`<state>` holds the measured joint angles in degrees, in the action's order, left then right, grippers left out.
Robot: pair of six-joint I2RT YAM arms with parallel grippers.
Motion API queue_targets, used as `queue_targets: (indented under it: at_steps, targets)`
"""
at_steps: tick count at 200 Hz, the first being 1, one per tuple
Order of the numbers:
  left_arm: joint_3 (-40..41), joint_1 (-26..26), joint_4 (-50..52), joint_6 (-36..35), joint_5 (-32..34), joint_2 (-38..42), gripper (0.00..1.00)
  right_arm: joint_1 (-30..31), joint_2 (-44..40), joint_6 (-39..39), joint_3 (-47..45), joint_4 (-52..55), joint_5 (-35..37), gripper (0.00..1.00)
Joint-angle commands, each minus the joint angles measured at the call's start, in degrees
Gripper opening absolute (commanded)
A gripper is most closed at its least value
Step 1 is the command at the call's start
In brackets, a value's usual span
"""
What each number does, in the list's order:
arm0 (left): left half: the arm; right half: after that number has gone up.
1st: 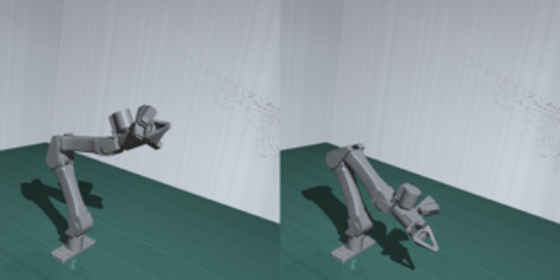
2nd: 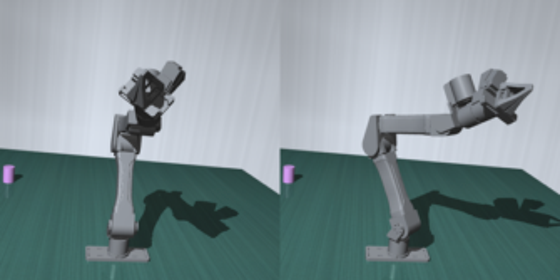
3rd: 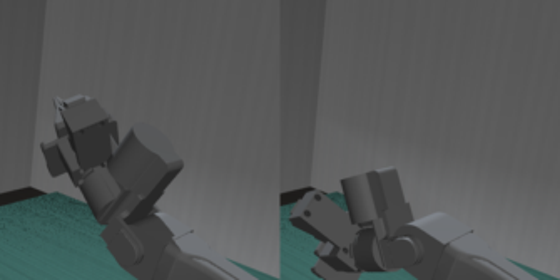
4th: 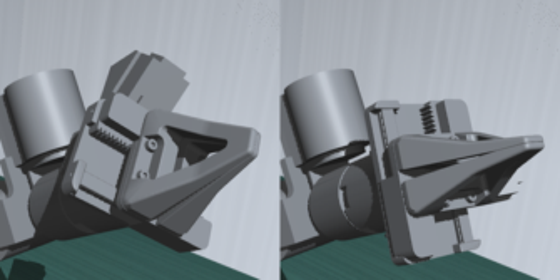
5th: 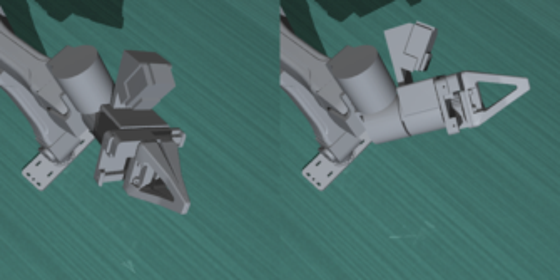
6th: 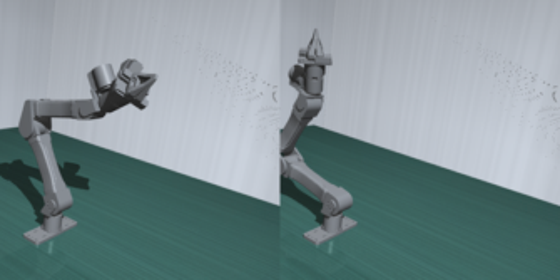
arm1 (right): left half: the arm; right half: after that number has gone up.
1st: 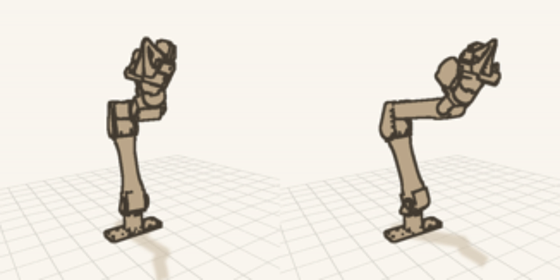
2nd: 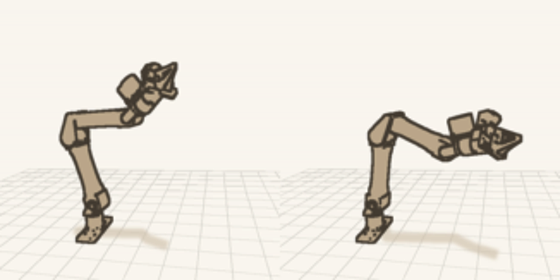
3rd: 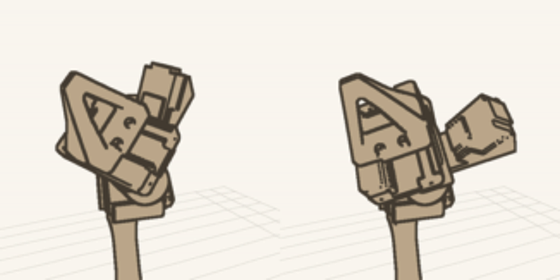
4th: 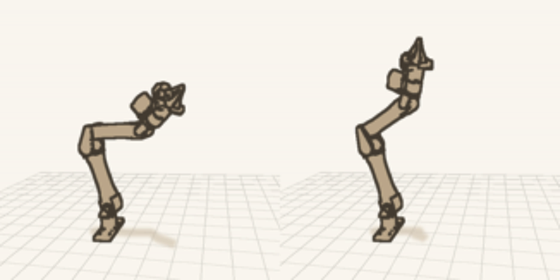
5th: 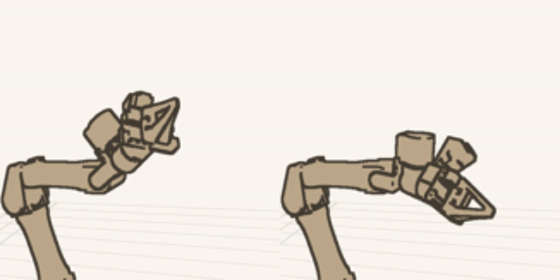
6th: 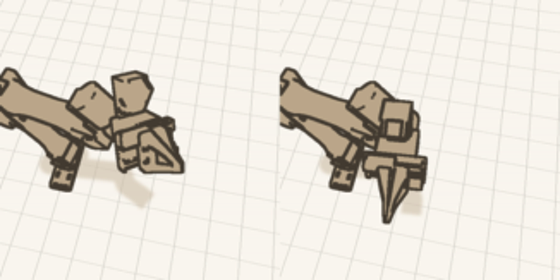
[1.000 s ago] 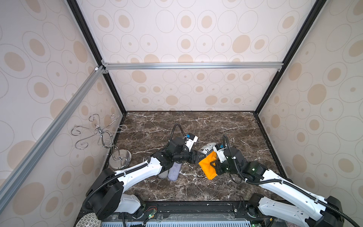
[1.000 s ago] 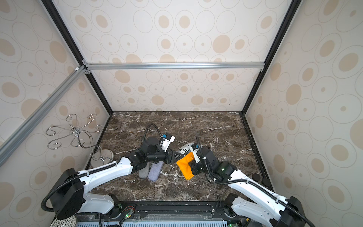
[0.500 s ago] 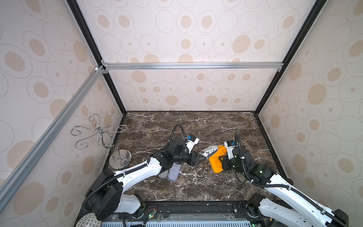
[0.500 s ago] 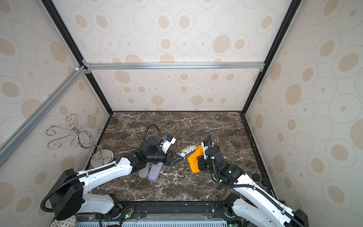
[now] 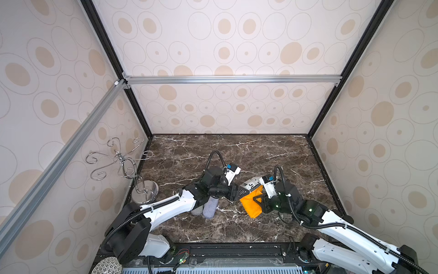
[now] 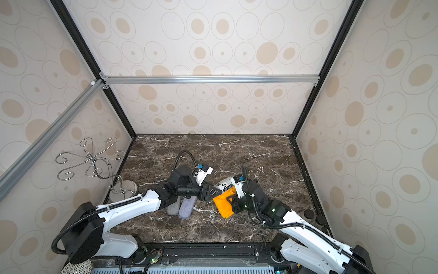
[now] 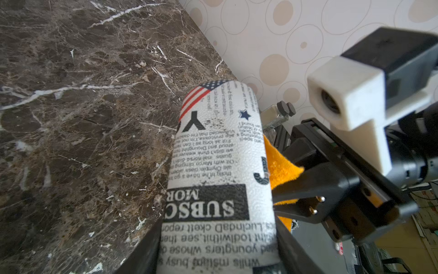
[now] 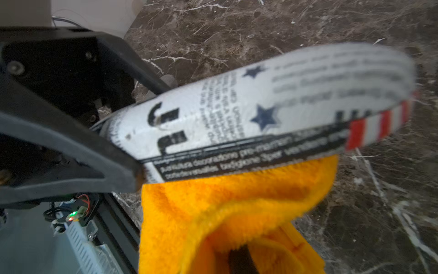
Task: Wipe the eyeglass case
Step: Wipe the dirt from the eyeglass case.
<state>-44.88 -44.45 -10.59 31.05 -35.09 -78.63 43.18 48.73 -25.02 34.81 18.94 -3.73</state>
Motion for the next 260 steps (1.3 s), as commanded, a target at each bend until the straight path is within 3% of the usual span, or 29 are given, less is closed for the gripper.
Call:
queue_targets:
  at_steps: [1, 18, 36, 65, 96, 130, 147, 185, 200, 216, 243, 260]
  targets:
    - [2.32, 0.15, -1.00, -1.59, -1.67, 2.16, 0.49, -0.72, -1.81, -2.24, -0.12, 0.15, 11.81, 0.00]
    - [4.80, 0.10, -4.01, -1.56, -1.86, 3.50, 0.49, -3.26, -1.91, -3.36, 0.78, 3.55, 15.74, 0.00]
    - [8.51, 0.06, -9.60, -0.50, -2.52, 4.60, 0.49, -4.92, -1.78, -2.95, 1.05, 4.18, 15.12, 0.00]
    - [11.65, 0.00, -14.87, 0.29, -2.56, 4.81, 0.49, -4.65, 0.05, 0.26, 0.80, 0.62, 2.88, 0.00]
    - [12.48, -0.10, -17.27, -0.15, -1.66, 4.75, 0.48, 0.20, 1.04, 0.98, -1.38, -4.65, -0.89, 0.00]
    - [13.72, -0.04, -19.12, -0.90, -1.47, 4.39, 0.48, 0.93, 0.85, -0.29, -3.41, -9.98, -7.43, 0.00]
    - [14.35, -0.06, -20.69, -0.71, -1.98, 4.10, 0.48, 0.94, 1.35, -1.41, -3.17, -9.13, -3.38, 0.00]
    - [15.65, -0.12, -20.87, -1.68, -1.72, 4.19, 0.48, 0.09, 0.06, -6.06, -2.07, -3.97, 12.98, 0.00]
    - [15.92, -0.11, -20.48, -2.15, -1.33, 3.95, 0.48, -1.05, 0.31, -6.73, -1.08, -1.87, 14.65, 0.00]
    - [16.17, -0.16, -21.44, -1.91, -2.14, 3.51, 0.48, -1.37, 1.17, -5.66, 0.03, -0.97, 12.40, 0.00]
    - [15.95, -0.11, -22.26, -2.04, -1.76, 3.15, 0.48, -1.01, 2.69, -2.58, 0.01, -5.01, 0.77, 0.00]
    - [15.71, -0.17, -23.08, -1.96, -1.39, 2.76, 0.48, 0.84, 3.81, -1.31, -0.01, -7.20, -3.01, 0.00]
